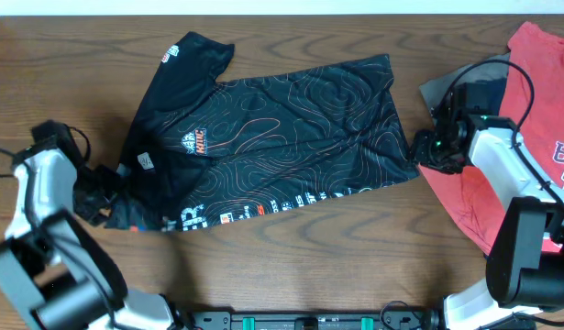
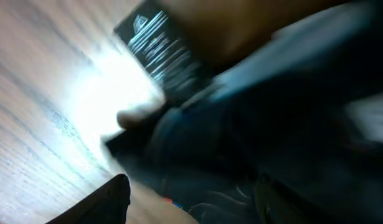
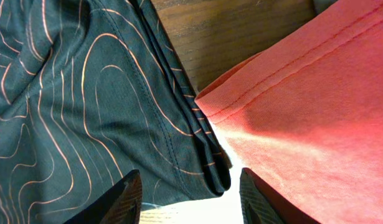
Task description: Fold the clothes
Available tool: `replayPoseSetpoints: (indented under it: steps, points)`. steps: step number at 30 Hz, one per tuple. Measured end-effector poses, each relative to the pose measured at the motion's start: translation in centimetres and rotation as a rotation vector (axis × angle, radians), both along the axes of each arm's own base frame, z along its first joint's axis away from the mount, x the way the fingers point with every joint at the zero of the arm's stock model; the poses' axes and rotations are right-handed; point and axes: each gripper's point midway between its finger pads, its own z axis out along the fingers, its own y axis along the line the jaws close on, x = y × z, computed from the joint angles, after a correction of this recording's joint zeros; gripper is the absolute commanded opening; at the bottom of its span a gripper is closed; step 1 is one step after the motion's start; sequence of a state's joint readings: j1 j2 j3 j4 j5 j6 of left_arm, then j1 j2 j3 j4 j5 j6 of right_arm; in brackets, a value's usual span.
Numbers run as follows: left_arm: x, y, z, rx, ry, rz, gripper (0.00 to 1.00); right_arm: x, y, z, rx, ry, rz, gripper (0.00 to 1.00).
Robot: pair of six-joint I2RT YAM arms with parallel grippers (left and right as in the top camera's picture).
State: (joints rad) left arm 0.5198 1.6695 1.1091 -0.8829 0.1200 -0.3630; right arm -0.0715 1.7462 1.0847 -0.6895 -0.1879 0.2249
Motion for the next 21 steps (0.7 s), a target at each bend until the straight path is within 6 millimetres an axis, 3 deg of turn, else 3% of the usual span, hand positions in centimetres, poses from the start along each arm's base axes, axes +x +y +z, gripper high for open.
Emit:
replayPoseSetpoints:
  steps: [5,13,15,19,21]
  points:
    - [1.4,-1.2,2.6,0.009,-0.111,-0.037,0.70,-0.7,0.9,-1.7,0.001,-0.011,0.026,0.54]
    - [2.6,-4.1,2.8,-0.011,-0.123,-0.132,0.72,-0.6,2.3,-3.1,-0.001,-0.060,0.042,0.50]
    - [2.7,-4.4,2.8,-0.011,-0.123,-0.142,0.72,-0.4,2.3,-3.2,-0.002,-0.069,0.020,0.42]
    - [2.6,-4.1,2.7,0.006,-0.113,-0.142,0.72,-0.6,2.0,-3.5,-0.009,-0.066,-0.023,0.10]
    - [2.4,-3.9,2.7,0.019,-0.105,-0.143,0.71,-0.7,2.0,-3.6,-0.007,-0.060,-0.029,0.01]
